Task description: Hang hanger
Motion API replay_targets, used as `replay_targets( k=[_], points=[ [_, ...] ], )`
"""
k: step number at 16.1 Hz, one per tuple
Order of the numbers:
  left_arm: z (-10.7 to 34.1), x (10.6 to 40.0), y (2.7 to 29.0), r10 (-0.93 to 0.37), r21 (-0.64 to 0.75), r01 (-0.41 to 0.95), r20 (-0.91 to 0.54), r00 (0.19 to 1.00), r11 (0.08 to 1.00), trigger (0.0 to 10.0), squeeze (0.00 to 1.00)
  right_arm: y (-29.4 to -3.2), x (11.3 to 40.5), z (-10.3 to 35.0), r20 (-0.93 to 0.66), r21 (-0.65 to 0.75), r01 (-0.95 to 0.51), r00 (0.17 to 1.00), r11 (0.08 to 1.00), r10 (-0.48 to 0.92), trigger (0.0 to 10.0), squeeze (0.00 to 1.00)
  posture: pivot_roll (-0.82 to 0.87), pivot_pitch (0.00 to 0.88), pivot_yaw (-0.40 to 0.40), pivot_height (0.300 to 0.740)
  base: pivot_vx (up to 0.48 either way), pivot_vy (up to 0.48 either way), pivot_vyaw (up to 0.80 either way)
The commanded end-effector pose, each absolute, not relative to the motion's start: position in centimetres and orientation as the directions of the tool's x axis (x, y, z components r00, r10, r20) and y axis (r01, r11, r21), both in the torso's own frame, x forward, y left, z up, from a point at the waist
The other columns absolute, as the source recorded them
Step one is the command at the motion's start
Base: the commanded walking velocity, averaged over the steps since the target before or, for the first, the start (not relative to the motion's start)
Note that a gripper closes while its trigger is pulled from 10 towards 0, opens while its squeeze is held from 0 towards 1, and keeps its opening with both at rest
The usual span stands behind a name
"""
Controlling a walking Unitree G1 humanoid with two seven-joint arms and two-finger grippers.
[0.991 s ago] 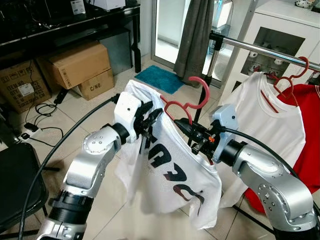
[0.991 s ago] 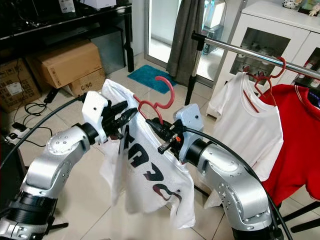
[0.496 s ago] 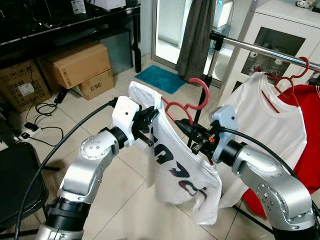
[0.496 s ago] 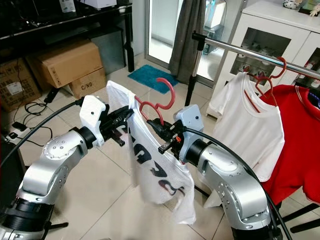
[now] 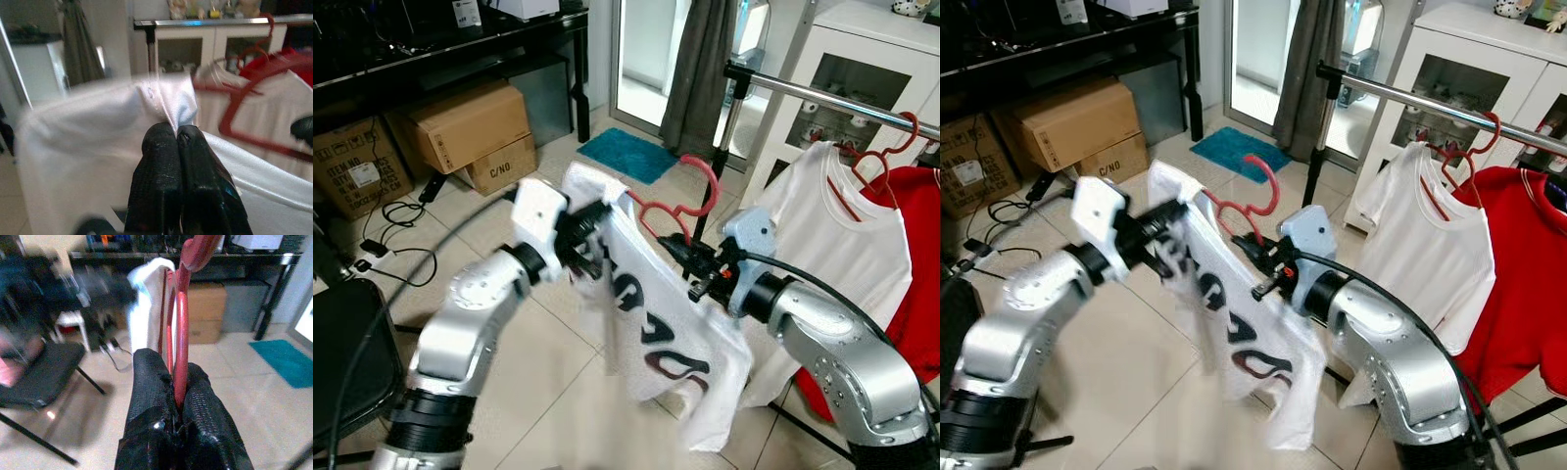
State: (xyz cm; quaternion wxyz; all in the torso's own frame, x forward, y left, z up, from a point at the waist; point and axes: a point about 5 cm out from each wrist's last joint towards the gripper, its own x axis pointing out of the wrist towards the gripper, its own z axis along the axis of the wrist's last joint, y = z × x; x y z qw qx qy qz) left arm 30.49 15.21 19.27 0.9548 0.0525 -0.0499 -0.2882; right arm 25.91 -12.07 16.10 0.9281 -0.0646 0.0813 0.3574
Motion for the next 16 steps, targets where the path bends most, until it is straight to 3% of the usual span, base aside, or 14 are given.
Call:
replay_targets(
  k=[1,3,6,10,14,16],
  points=[
    [20.1,30.6,15.4,-0.541,0.134,0.527,0.104,0.835,0.839,0.0,0.00,-12.3,26.0,16.1,-0.200,-0.080,-0.667,0.739,0.740,0.644,0.0,0.00,-0.12,0.000,-0.037,0.740,0.000,0.000,0.00],
    [20.6,30.8,16.0,-0.518,0.147,0.501,0.116,0.847,0.853,0.0,0.00,-12.5,25.9,15.9,-0.208,-0.081,-0.668,0.737,0.740,0.643,0.0,0.00,-0.12,0.000,-0.036,0.740,0.000,0.000,0.00],
    [23.7,32.6,21.7,-0.230,0.240,0.181,0.195,0.954,0.954,0.0,0.00,-13.9,25.1,15.3,-0.237,-0.069,-0.713,0.692,0.698,0.682,0.0,0.00,-0.12,0.000,-0.035,0.740,0.000,0.000,0.00],
    [23.5,33.7,26.7,0.042,0.290,-0.088,0.161,0.986,0.953,0.0,0.00,-14.3,23.9,16.6,-0.147,0.015,-0.790,0.604,0.613,0.783,0.0,0.00,-0.12,0.000,-0.029,0.740,0.000,0.000,0.00],
    [20.9,34.3,28.2,0.145,0.271,-0.159,0.073,0.987,0.949,0.0,0.00,-14.2,22.6,17.3,-0.080,0.106,-0.838,0.530,0.536,0.844,0.0,0.00,-0.13,0.000,-0.023,0.740,0.000,0.000,0.00],
    [19.8,34.4,26.2,0.050,0.245,-0.059,0.043,0.998,0.968,0.0,0.00,-14.2,22.9,17.8,-0.026,0.111,-0.819,0.564,0.563,0.825,0.0,0.00,-0.13,0.000,-0.018,0.740,0.000,0.000,0.00]
  ],
)
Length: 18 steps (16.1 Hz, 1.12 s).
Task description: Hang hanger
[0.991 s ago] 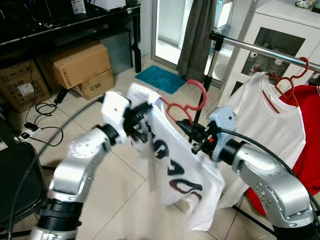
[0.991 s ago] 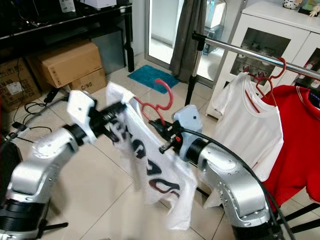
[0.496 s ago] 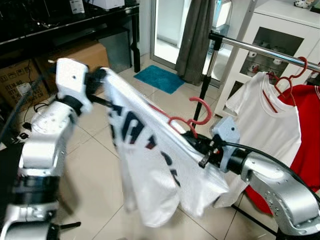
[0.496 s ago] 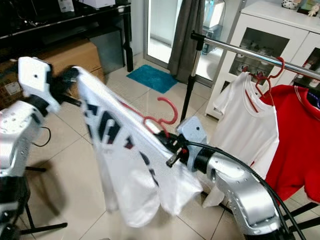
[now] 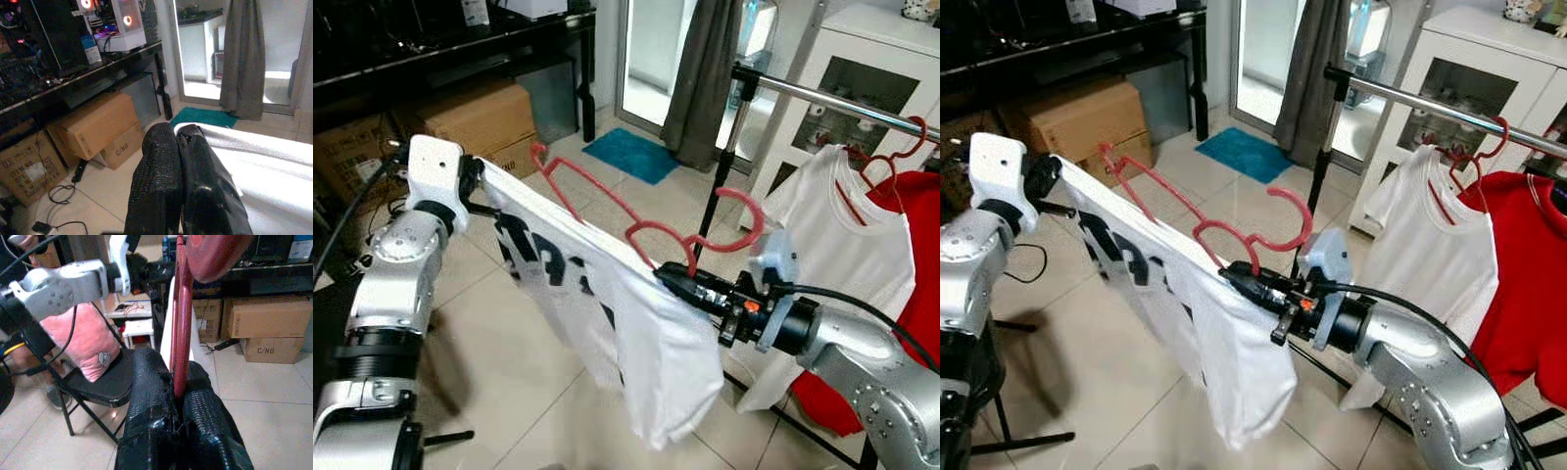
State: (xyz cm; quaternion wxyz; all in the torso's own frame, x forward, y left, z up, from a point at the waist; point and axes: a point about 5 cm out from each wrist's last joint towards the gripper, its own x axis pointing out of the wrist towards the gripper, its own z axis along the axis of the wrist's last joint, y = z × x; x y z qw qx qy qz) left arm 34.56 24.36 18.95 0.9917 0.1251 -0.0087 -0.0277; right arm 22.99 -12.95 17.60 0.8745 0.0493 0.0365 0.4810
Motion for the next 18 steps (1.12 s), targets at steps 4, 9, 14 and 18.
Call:
replay_targets(
  k=[4,9,14,18],
  points=[
    [18.3,32.7,16.8,-0.481,0.187,0.476,-0.020,0.876,0.859,0.0,0.00,-14.4,26.3,17.7,0.044,0.144,-0.561,0.827,0.815,0.561,0.0,0.00,-0.12,0.000,-0.023,0.740,0.000,0.000,0.00],
    [19.3,29.9,13.8,-0.662,0.110,0.657,0.001,0.750,0.745,0.0,0.00,-16.2,28.7,16.0,0.008,0.277,-0.165,0.986,0.947,0.169,0.0,0.00,-0.10,0.000,-0.043,0.740,0.000,0.000,0.00],
    [19.0,28.9,16.2,-0.402,0.013,0.402,0.030,0.915,0.916,0.1,0.00,-17.0,29.0,13.8,-0.117,0.147,-0.074,0.989,0.986,0.092,10.0,0.00,-0.07,0.000,-0.054,0.740,0.000,0.000,0.00],
    [17.8,28.5,16.6,-0.307,0.001,0.307,-0.022,0.951,0.952,10.0,0.00,-17.2,27.0,12.5,-0.177,0.151,0.028,0.984,0.988,-0.001,10.0,0.00,-0.08,0.000,-0.053,0.740,0.000,0.000,-0.40]
  ],
)
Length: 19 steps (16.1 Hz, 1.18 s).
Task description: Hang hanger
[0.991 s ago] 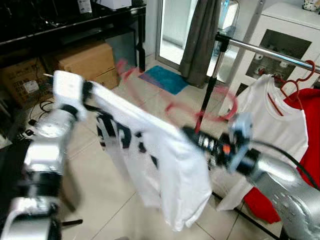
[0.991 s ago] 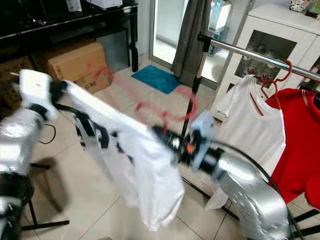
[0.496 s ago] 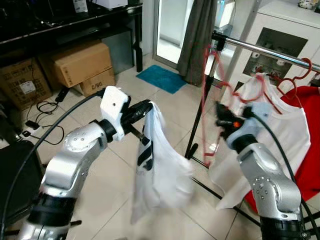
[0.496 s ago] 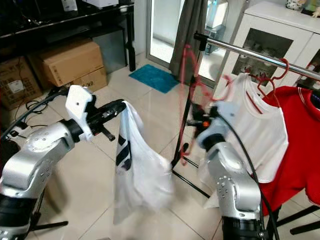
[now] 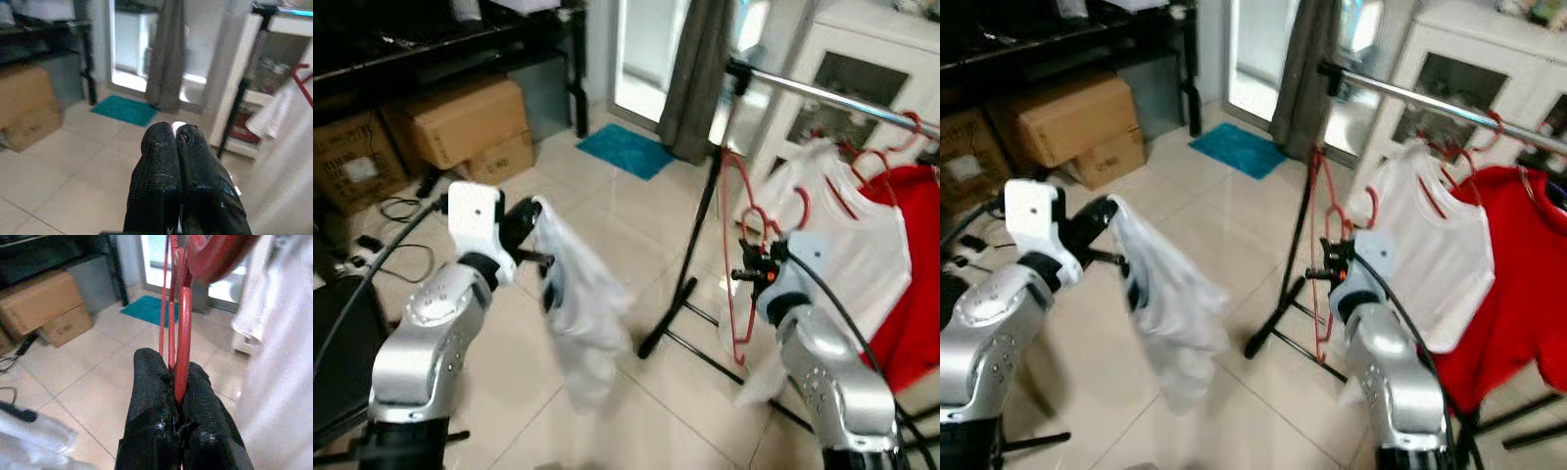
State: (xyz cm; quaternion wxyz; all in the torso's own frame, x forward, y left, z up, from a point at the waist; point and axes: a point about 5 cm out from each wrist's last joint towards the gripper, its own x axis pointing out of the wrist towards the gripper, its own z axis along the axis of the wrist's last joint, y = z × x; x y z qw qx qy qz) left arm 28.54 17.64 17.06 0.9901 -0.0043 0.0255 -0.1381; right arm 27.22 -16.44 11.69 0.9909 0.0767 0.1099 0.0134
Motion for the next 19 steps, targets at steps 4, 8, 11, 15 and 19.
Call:
replay_targets(
  k=[4,8,11,15,19],
  points=[
    [17.2,28.0,15.9,-0.288,0.003,0.289,-0.052,0.956,0.957,10.0,0.00,-16.9,26.9,13.3,-0.123,0.133,0.003,0.992,0.991,0.013,10.0,0.00,-0.07,0.000,-0.052,0.740,0.000,0.000,-0.80],
    [16.3,27.3,15.5,-0.318,0.042,0.322,-0.088,0.944,0.946,10.0,0.00,-16.8,26.7,13.3,-0.144,0.135,0.003,0.989,0.991,0.017,10.0,0.00,-0.08,0.000,-0.051,0.740,0.000,0.000,-0.80],
    [16.3,27.5,15.5,-0.305,0.047,0.310,-0.091,0.948,0.950,10.0,0.00,-16.7,26.4,13.0,-0.170,0.146,0.018,0.985,0.989,0.007,10.0,0.00,-0.09,0.000,-0.051,0.740,0.000,0.000,-0.80],
    [16.2,27.2,15.4,-0.298,0.041,0.303,-0.100,0.949,0.952,10.0,0.00,-16.5,26.3,12.8,-0.197,0.185,0.013,0.980,0.983,0.024,10.0,0.00,-0.08,0.000,-0.058,0.740,0.000,0.000,-0.80],
    [16.3,27.0,15.4,-0.304,-0.041,0.301,-0.116,0.946,0.953,10.0,0.00,-16.1,26.4,13.6,-0.164,0.244,-0.024,0.984,0.969,0.066,10.0,0.00,-0.08,0.000,-0.057,0.740,0.000,0.000,-0.80]
  ],
)
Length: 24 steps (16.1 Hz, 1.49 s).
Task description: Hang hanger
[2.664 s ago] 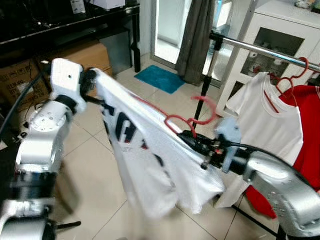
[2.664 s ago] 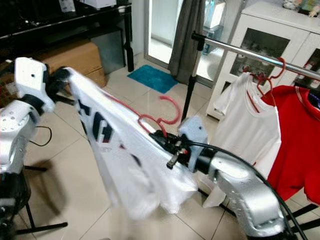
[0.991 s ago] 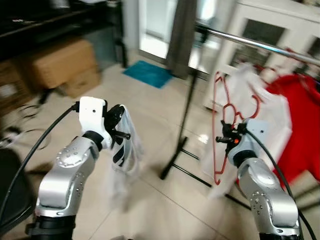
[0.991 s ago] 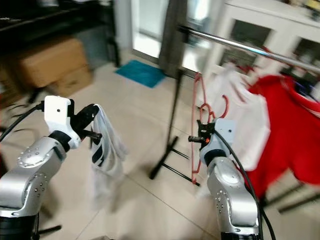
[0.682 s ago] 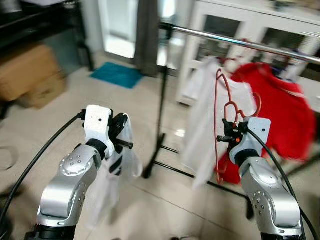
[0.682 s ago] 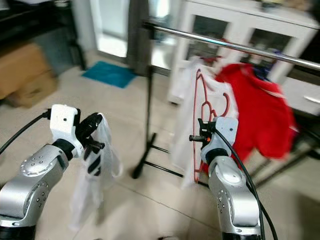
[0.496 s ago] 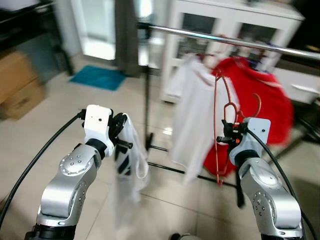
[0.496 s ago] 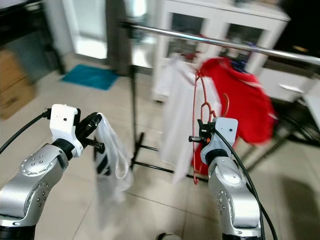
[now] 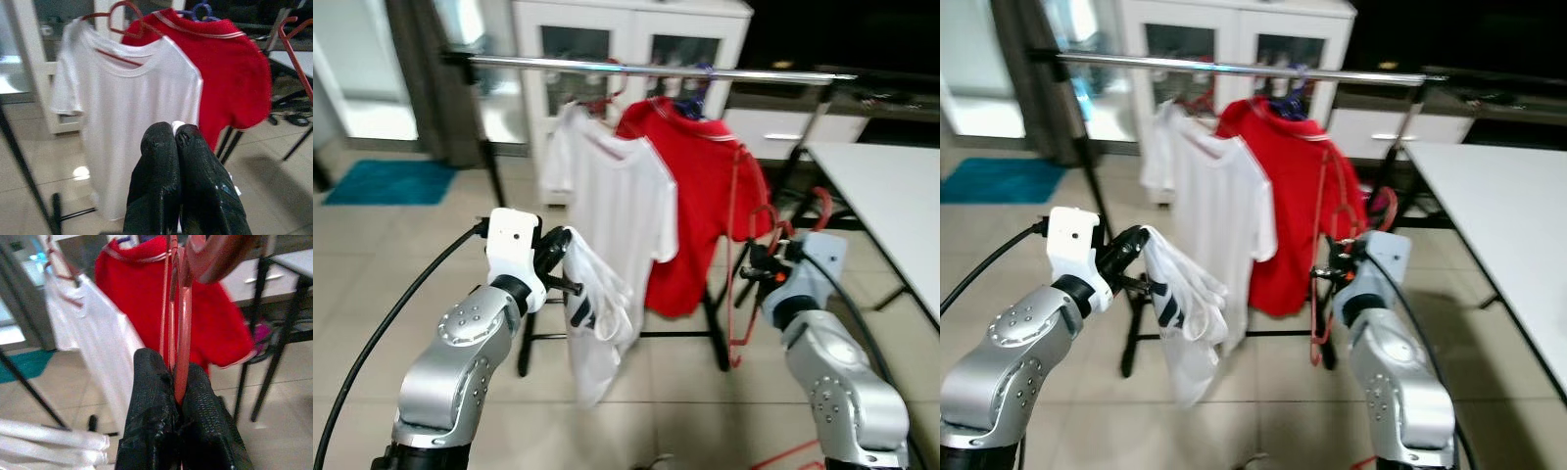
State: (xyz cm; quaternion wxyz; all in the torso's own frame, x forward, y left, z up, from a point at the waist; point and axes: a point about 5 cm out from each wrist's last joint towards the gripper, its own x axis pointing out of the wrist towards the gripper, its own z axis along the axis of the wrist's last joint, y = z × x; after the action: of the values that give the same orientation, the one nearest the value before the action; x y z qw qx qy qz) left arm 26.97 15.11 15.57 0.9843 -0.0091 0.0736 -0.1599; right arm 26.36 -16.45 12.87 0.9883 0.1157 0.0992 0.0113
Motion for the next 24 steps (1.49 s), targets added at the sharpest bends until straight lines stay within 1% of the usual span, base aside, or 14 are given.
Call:
replay_targets(
  k=[1,2,3,4,7,8,9,11,12,15,18,20,22,24],
  points=[
    [16.3,27.1,15.4,-0.301,-0.028,0.299,-0.117,0.947,0.954,10.0,0.00,-16.2,26.5,13.6,-0.173,0.208,-0.016,0.984,0.978,0.053,10.0,0.00,-0.08,0.000,-0.058,0.740,0.000,0.000,-0.80],
    [16.3,27.2,15.3,-0.306,0.024,0.310,-0.105,0.946,0.950,10.0,0.00,-16.5,26.6,13.7,-0.152,0.108,-0.011,0.988,0.994,0.027,10.0,0.00,-0.08,0.000,-0.059,0.740,0.000,0.000,-0.76],
    [16.4,27.3,15.2,-0.310,0.040,0.315,-0.098,0.946,0.948,10.0,0.00,-16.6,26.6,13.7,-0.139,0.082,-0.004,0.990,0.997,0.016,10.0,0.00,-0.08,0.000,-0.058,0.740,0.000,0.000,-0.77],
    [16.4,27.3,15.2,-0.310,0.040,0.315,-0.098,0.946,0.948,10.0,0.00,-16.7,26.7,13.7,-0.135,0.074,0.001,0.991,0.997,0.009,10.0,0.00,-0.08,0.000,-0.058,0.740,0.000,0.000,-0.77],
    [16.7,27.5,15.3,-0.303,0.048,0.308,-0.090,0.949,0.950,10.0,0.00,-16.5,26.8,14.7,-0.058,0.135,0.002,0.998,0.991,0.006,10.0,0.00,-0.08,0.000,-0.057,0.740,0.000,0.000,-0.80],
    [16.7,27.6,15.3,-0.301,0.056,0.306,-0.084,0.950,0.950,10.0,0.00,-16.6,26.9,15.1,-0.026,0.151,0.031,0.999,0.988,-0.028,10.0,0.00,-0.08,0.000,-0.056,0.740,0.000,0.000,-0.80],
    [16.8,27.7,15.3,-0.296,0.025,0.298,-0.057,0.954,0.954,10.0,0.00,-17.1,26.9,15.4,0.003,0.125,0.081,0.997,0.989,-0.082,10.0,0.00,-0.08,0.000,-0.056,0.740,0.000,0.000,-0.80],
    [17.2,27.9,15.2,-0.282,0.026,0.282,-0.021,0.959,0.959,10.0,0.00,-17.1,26.9,15.0,-0.019,0.123,0.060,0.998,0.991,-0.059,10.0,0.00,-0.08,0.000,-0.052,0.740,0.000,0.000,-0.80],
    [17.3,28.0,15.1,-0.284,0.029,0.285,-0.011,0.959,0.958,10.0,0.00,-17.2,26.9,14.7,-0.030,0.121,0.095,0.995,0.988,-0.092,10.0,0.00,-0.09,0.000,-0.045,0.740,0.000,0.000,-0.80],
    [16.8,28.2,15.2,-0.262,0.022,0.263,-0.060,0.963,0.964,10.0,0.00,-17.1,26.6,14.1,-0.084,0.195,0.076,0.995,0.978,-0.061,10.0,0.00,-0.10,0.000,-0.037,0.740,0.000,0.000,-0.78],
    [16.5,27.9,15.0,-0.289,0.045,0.292,-0.057,0.956,0.955,10.0,0.00,-17.1,26.2,14.3,-0.072,0.159,0.081,0.995,0.984,-0.070,10.0,0.00,-0.12,0.000,-0.030,0.740,0.000,0.000,-0.76],
    [17.0,27.8,14.8,-0.322,-0.028,0.322,-0.002,0.947,0.946,10.0,0.00,-17.2,26.0,14.4,-0.075,0.143,0.073,0.995,0.987,-0.063,10.0,0.00,-0.12,0.000,-0.031,0.740,0.000,0.000,-0.78],
    [16.8,27.2,14.6,-0.336,-0.026,0.335,-0.044,0.941,0.942,10.0,0.00,-17.1,25.9,14.4,-0.093,0.156,0.046,0.995,0.987,-0.031,10.0,0.00,-0.12,0.000,-0.035,0.740,0.000,0.000,-0.78],
    [16.6,26.9,14.6,-0.341,0.019,0.342,-0.046,0.939,0.940,10.0,0.00,-17.0,25.8,14.4,-0.098,0.157,0.046,0.995,0.987,-0.030,10.0,0.00,-0.12,0.000,-0.043,0.740,0.000,0.000,-0.78]
  ],
)
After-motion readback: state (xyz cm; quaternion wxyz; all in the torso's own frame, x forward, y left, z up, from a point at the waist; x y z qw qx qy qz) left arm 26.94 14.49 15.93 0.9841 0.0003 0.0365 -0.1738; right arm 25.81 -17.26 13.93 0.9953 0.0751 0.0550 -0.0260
